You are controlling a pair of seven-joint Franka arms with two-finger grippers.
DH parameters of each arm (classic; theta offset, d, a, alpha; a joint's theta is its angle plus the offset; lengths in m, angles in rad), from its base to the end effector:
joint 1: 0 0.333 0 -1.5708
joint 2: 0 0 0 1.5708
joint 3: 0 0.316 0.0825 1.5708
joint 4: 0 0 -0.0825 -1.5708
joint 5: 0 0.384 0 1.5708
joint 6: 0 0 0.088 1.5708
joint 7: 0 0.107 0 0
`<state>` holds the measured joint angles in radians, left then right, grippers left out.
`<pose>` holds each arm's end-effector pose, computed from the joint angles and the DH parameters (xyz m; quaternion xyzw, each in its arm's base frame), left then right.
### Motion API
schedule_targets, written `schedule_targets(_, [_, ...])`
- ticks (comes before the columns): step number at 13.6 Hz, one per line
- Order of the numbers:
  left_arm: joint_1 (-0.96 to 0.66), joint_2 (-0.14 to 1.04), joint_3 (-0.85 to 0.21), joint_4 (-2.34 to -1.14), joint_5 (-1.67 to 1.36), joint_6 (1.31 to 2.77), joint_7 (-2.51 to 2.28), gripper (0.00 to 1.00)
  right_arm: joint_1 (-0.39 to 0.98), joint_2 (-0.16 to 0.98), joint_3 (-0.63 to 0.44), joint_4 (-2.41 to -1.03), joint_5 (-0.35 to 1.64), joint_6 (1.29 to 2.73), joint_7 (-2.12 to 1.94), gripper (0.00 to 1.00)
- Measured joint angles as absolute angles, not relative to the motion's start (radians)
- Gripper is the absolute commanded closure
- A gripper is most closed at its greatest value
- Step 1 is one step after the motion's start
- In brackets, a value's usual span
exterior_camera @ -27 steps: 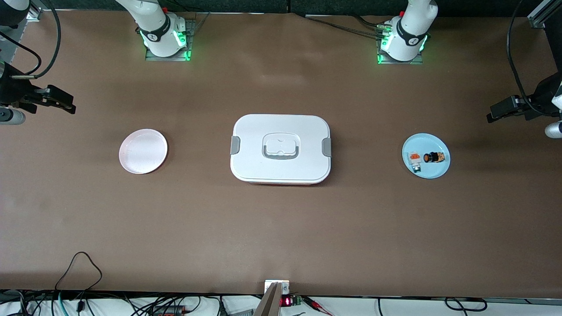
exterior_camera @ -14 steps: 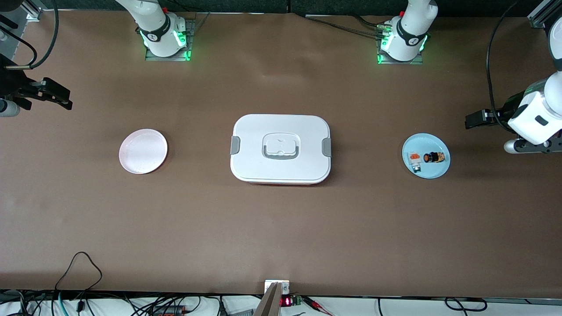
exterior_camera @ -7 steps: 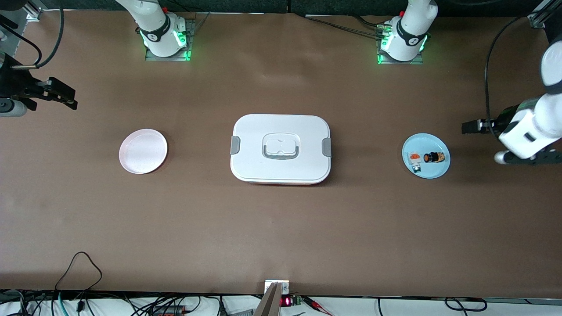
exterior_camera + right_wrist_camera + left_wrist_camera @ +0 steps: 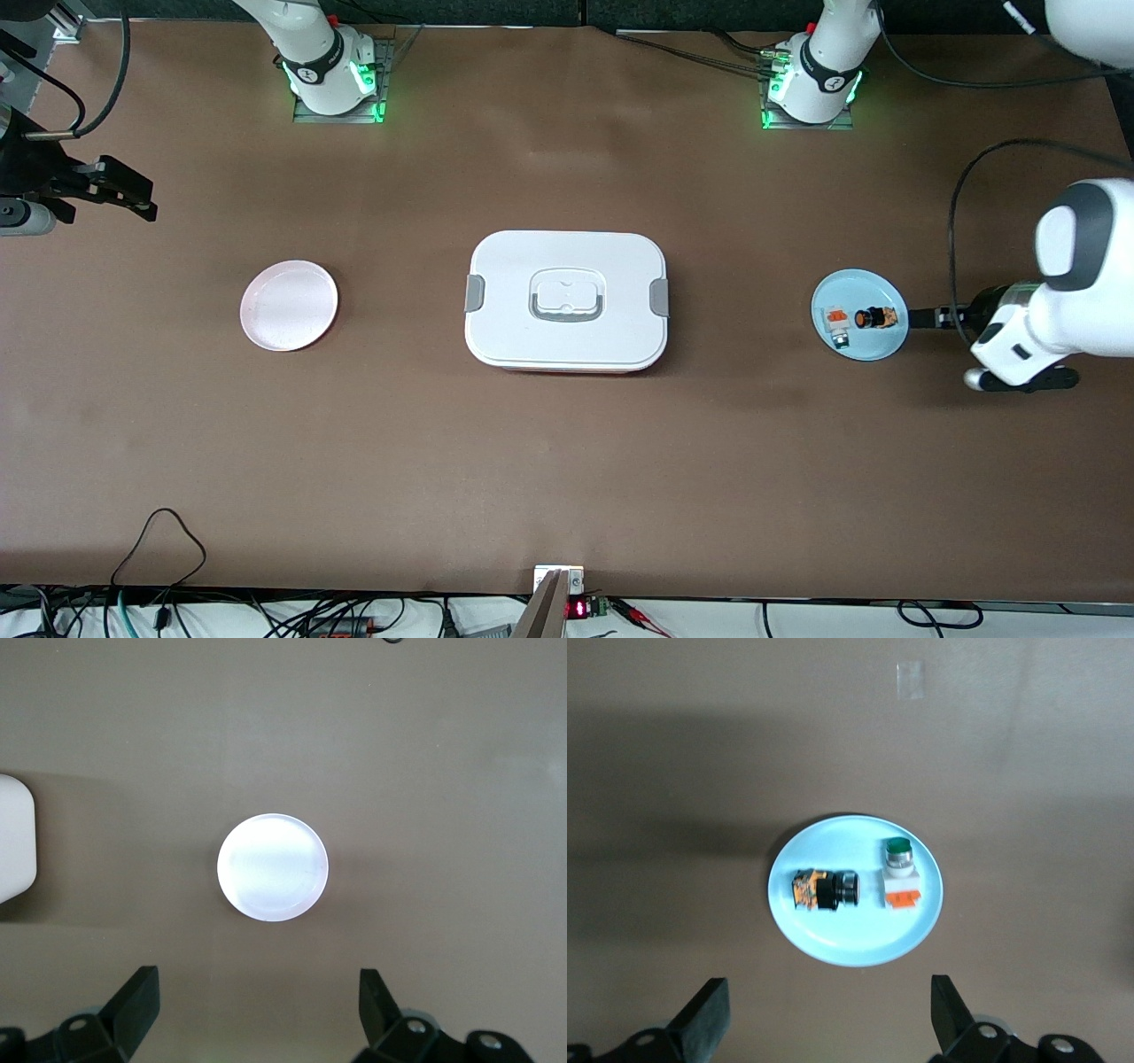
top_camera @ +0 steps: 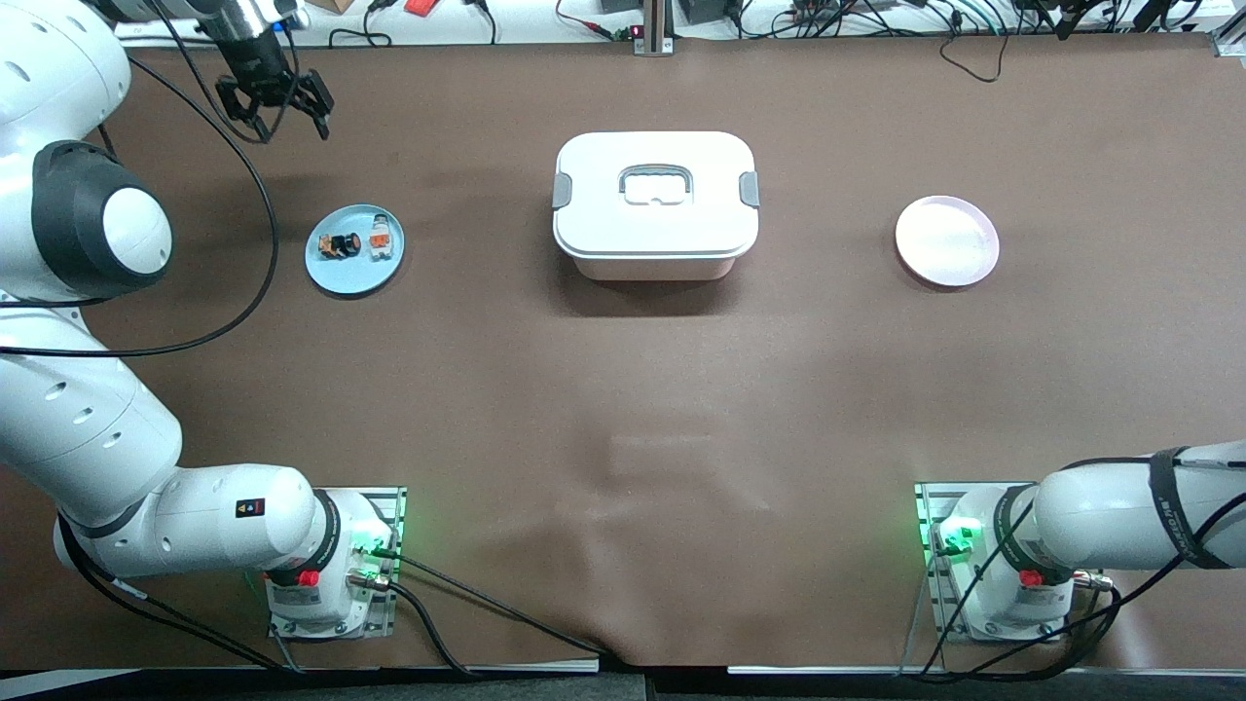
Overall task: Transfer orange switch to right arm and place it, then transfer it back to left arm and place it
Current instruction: 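Lower the left gripper and grasp the orange-black switch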
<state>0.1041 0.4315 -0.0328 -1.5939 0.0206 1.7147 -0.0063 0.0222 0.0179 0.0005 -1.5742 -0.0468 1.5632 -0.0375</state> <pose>0.6375 0.0498 0.3624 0.9873 0.0357 -0.1546 0.0022 0.5587 0.0076 0.6124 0.9992 0.0302 -0.0146 0.0233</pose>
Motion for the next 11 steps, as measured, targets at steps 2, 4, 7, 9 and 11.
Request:
schedule_targets(2, [0.123, 0.439, -0.032, -1.689, 0.021, 1.819, 0.006, 0.0, 0.022, 0.019, 0.0, -1.574, -0.047, 1.562, -0.038, 0.0])
schedule_targets(4, [0.142, 0.45, -0.031, -1.761, 0.021, 1.891, 0.024, 0.0, 0.022, 0.019, 0.001, -1.574, -0.047, 1.56, -0.038, 0.0])
schedule_targets(7, [0.15, 0.484, -0.031, -1.785, 0.02, 1.926, 0.032, 0.0, 0.021, 0.021, 0.0, -1.574, -0.047, 1.559, -0.038, 0.0])
schedule_targets(9, [0.162, 0.505, -0.029, -1.785, 0.02, 1.937, 0.048, 0.0, 0.02, 0.022, 0.0, -1.574, -0.047, 1.558, -0.038, 0.0])
schedule_targets(11, [0.167, 0.52, -0.029, -1.785, 0.02, 1.942, 0.055, 0.0, 0.02, 0.022, 0.0, -1.574, -0.047, 1.558, -0.038, 0.0])
